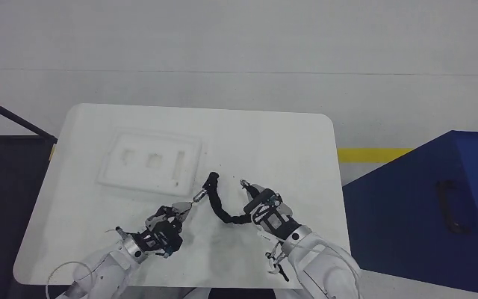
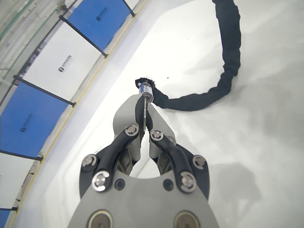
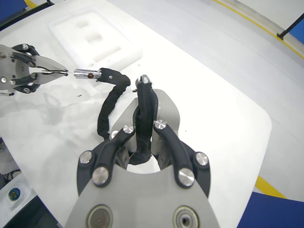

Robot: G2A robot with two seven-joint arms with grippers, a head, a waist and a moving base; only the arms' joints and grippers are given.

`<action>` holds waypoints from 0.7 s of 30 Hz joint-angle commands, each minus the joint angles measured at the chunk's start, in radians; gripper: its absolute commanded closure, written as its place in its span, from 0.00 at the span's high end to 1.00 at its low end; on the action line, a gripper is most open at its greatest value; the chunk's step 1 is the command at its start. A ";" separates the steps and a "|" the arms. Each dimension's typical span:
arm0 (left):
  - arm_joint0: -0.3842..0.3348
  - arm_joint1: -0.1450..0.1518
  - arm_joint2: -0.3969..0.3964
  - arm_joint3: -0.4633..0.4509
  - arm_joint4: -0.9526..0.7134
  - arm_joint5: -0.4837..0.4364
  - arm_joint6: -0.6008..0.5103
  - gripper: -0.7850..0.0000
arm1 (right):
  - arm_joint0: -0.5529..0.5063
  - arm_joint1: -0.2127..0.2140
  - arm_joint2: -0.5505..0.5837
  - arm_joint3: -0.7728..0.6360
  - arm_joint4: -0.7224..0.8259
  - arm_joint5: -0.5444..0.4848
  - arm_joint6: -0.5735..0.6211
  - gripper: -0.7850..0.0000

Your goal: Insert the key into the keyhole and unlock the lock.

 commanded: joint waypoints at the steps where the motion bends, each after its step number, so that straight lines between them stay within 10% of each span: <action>1: -0.028 -0.002 0.022 0.007 -0.004 -0.048 -0.041 0.11 | -0.005 0.002 0.004 0.012 0.007 -0.011 -0.005 0.00; 2: -0.038 -0.003 0.029 0.009 -0.001 -0.059 -0.059 0.45 | -0.007 0.003 0.004 0.017 0.011 -0.013 -0.005 0.00; 3: -0.046 -0.004 0.035 0.012 -0.002 -0.069 -0.076 1.00 | -0.006 0.004 0.004 0.020 0.012 -0.015 -0.005 0.00; 11: -0.056 -0.008 0.014 0.007 -0.174 -0.181 -0.062 1.00 | 0.003 0.008 0.014 0.046 0.032 -0.020 0.023 0.00; 21: 0.080 0.003 -0.269 -0.046 -0.665 -0.388 0.062 1.00 | 0.067 0.009 -0.020 0.131 -0.066 0.008 0.009 0.00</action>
